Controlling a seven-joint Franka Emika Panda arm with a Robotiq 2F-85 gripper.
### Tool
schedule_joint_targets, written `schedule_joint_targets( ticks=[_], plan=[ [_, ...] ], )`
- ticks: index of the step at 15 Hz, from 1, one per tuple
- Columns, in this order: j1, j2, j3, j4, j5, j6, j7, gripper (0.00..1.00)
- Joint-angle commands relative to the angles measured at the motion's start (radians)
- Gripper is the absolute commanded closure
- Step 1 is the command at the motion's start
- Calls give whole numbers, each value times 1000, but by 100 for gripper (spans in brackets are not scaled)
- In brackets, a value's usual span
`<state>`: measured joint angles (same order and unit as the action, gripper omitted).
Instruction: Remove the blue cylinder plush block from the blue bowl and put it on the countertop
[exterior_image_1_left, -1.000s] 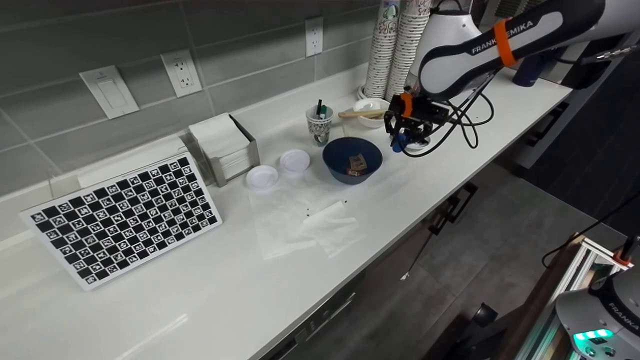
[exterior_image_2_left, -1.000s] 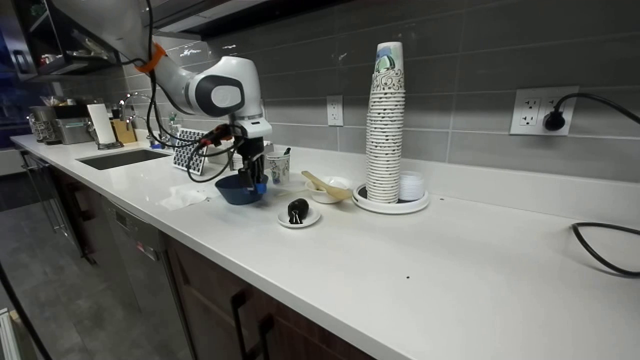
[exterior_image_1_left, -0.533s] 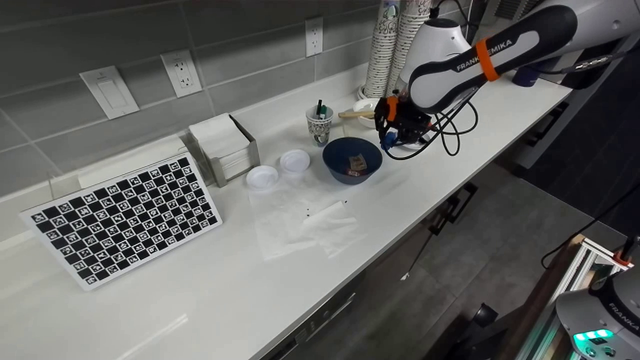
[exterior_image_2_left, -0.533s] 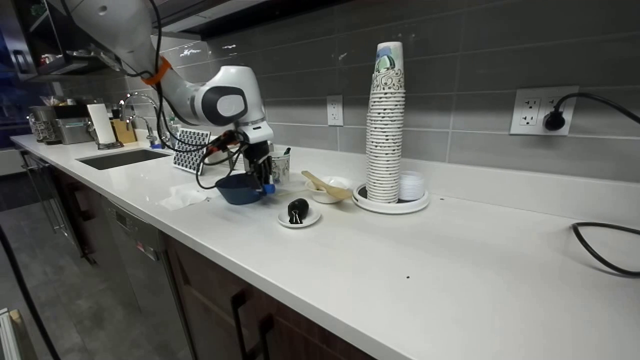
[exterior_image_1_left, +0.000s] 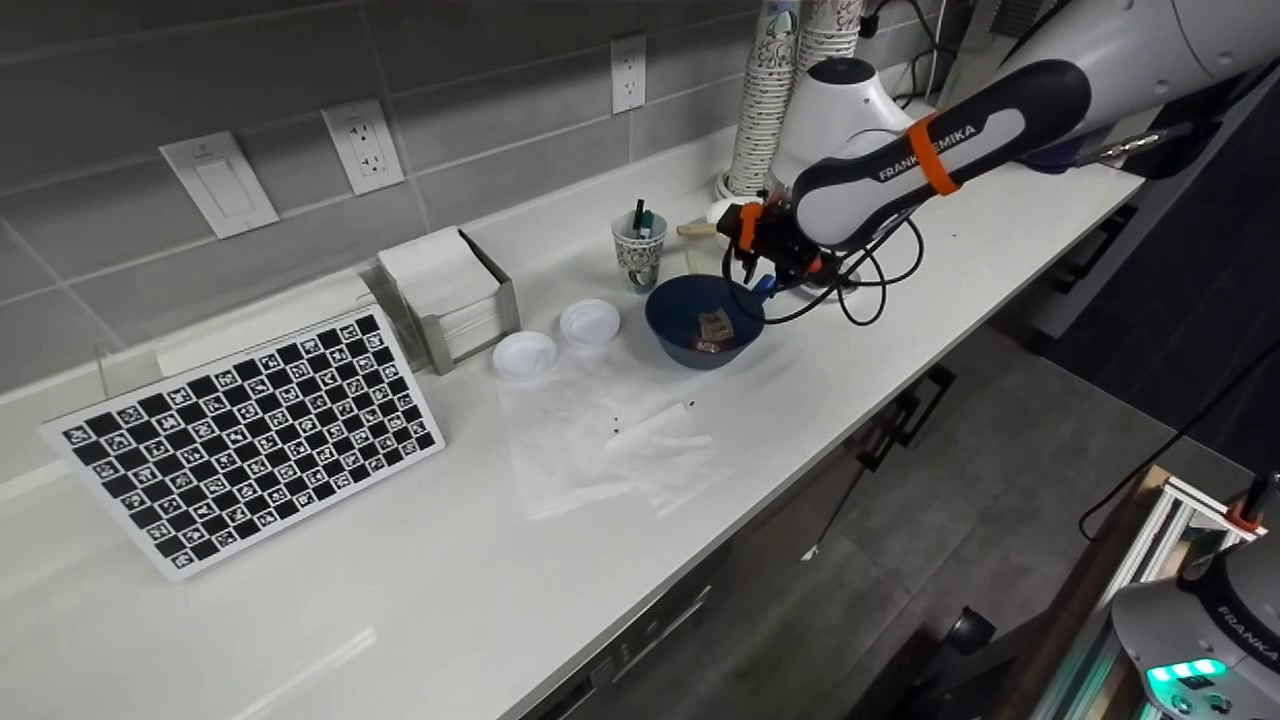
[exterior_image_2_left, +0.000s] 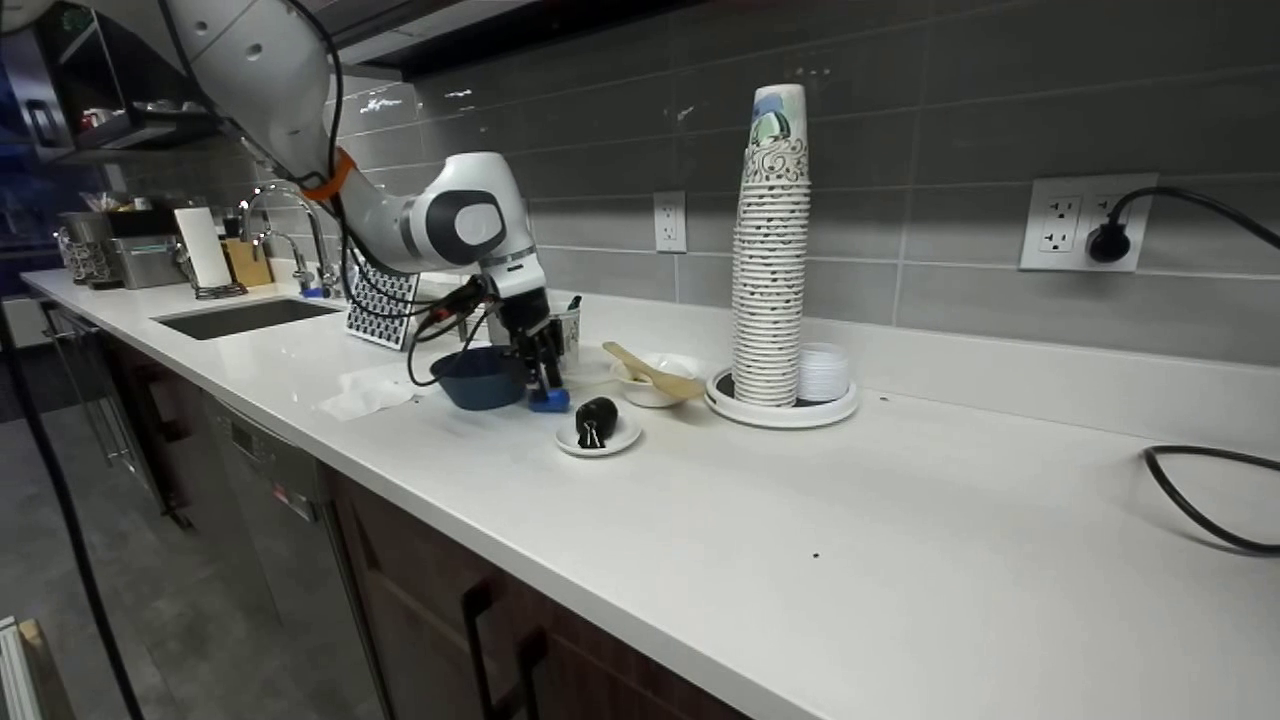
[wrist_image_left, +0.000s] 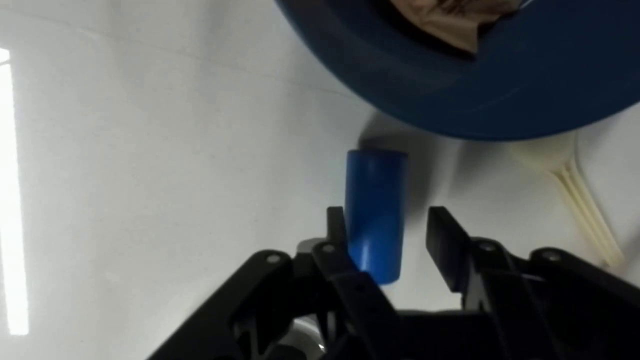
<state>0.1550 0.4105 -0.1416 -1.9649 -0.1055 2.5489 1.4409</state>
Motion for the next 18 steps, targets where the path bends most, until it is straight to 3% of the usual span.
schedule_joint_targets(
  ticks=[1, 3, 5, 7, 10, 15, 18],
  plan=[
    [15, 31, -13, 58, -13, -16, 69, 21],
    [17, 23, -17, 64, -18, -24, 86, 6],
    [23, 9, -24, 66, -32, -52, 103, 0],
    [28, -3, -29, 74, -46, -129, 119, 0],
    [19, -31, -9, 77, -50, -356, 116, 0],
    [-28, -68, 48, 27, 23, -350, 50, 0],
    [-57, -176, 85, -82, 31, -347, -157, 0]
  ],
)
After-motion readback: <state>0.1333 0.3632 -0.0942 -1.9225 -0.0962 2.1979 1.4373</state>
